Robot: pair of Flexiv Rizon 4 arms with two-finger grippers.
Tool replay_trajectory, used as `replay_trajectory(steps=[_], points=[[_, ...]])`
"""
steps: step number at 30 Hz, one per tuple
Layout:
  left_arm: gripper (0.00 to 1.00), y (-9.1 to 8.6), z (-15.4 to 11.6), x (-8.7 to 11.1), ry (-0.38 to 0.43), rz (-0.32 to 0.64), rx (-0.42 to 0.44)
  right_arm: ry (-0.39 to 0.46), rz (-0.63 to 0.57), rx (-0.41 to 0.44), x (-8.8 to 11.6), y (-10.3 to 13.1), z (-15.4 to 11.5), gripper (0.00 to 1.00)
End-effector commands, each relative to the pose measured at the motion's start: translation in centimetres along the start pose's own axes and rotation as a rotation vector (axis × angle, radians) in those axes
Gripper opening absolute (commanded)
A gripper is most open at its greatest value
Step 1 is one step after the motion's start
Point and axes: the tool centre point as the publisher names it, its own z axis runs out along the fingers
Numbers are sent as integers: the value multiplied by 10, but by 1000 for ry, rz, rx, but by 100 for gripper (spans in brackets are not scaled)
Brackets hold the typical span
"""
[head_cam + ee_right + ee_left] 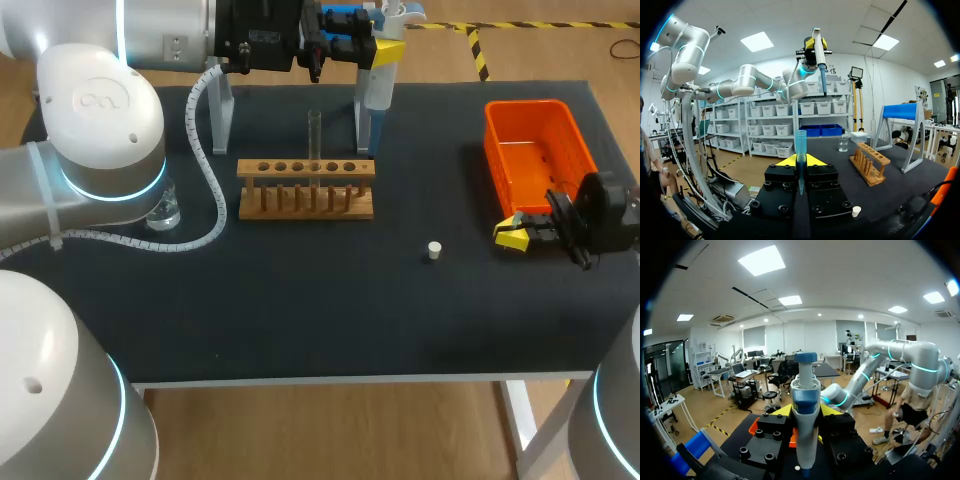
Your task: Invert the test tube, pick up the pipette, mount the tip to pipette, aspirate from beaker and dispense into the tube, eject the tip, return the pipette, and cap with the stopper.
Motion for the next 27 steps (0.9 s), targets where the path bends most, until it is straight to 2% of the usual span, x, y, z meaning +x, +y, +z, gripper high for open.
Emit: replay_trajectory(steps=[1, 16, 27], points=[[0, 0, 0, 0, 0, 1, 2, 0, -1, 2, 1, 0, -1, 0], [0, 0, 0, 0, 0, 1, 2, 9, -18, 105, -23, 0, 47, 0], [0, 0, 0, 0, 0, 1, 2, -2, -59, 94, -39, 15, 87, 0]])
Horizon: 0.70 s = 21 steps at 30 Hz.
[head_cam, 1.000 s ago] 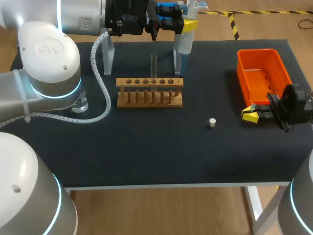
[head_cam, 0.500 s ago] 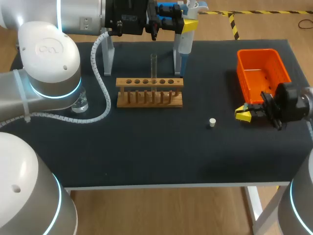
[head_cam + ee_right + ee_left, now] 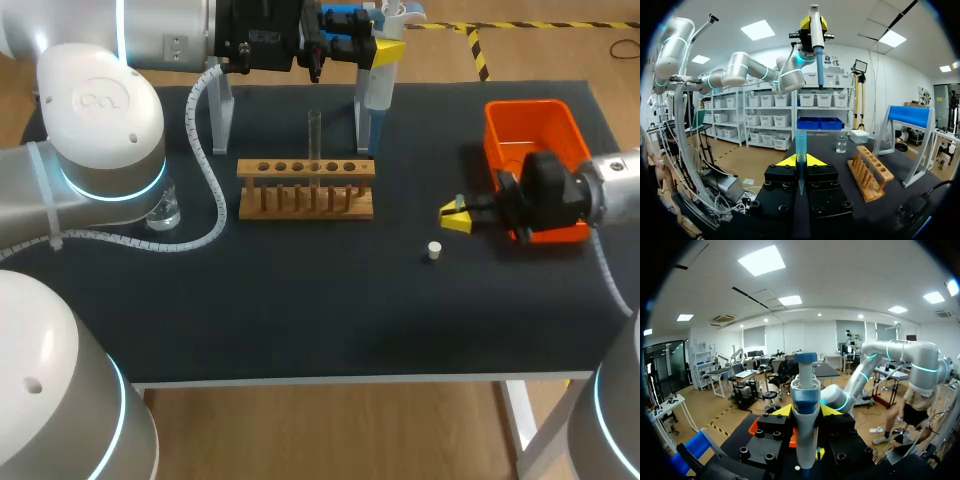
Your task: Invert the test tube, pick up the pipette, mount the tip to pipette, aspirate from beaker and dispense into the tube, eject the tip, return the pipette, and cap with the stopper.
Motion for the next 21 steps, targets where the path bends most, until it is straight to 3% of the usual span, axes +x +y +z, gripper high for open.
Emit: replay_trajectory(steps=[1, 21], points=[[0, 0, 0, 0, 0, 1, 2, -5, -10, 3, -8, 6, 18, 0], [0, 0, 0, 0, 0, 1, 2, -24, -52, -10, -38, 30, 61, 0]])
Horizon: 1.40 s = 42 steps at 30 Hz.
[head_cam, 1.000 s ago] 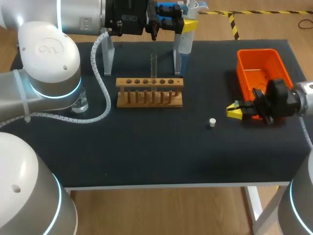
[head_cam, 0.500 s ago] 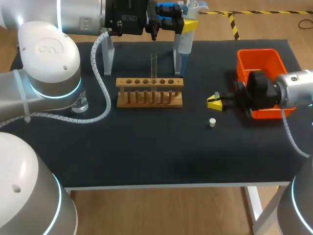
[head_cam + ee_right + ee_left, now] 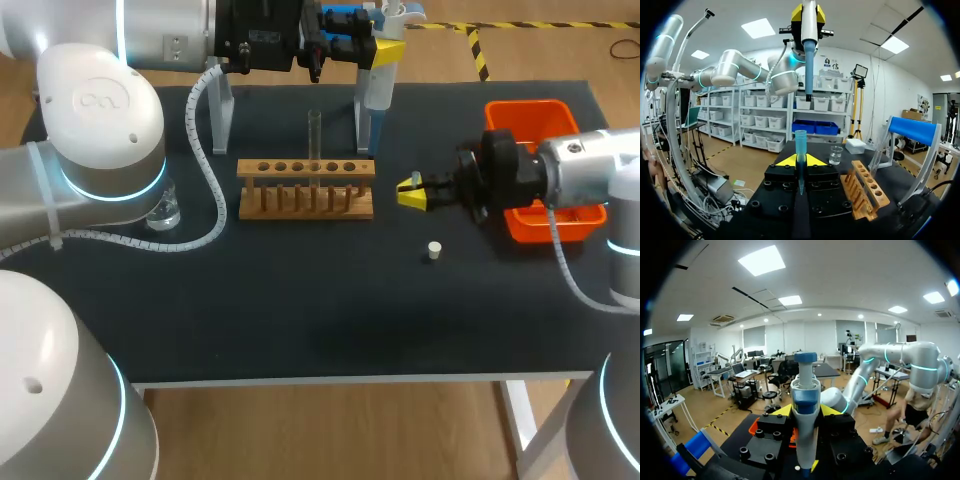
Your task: Invert the test tube, pick up the pipette, mount the tip to pipette, aspirate from beaker and dispense into the tube, eject the tip, return the pipette, and cap with the stopper.
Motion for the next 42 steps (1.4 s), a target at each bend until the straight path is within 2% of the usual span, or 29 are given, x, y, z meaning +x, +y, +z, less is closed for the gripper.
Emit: replay_trajectory(steps=[1, 19, 42], points=[[0, 0, 0, 0, 0, 1, 2, 5, -2, 2, -8, 3, 12, 0], [0, 0, 0, 0, 0, 1, 2, 15, 3, -31, -12, 7, 45, 0], [0, 0, 0, 0, 0, 1, 2, 25, 7, -44, -8, 9, 61, 0]])
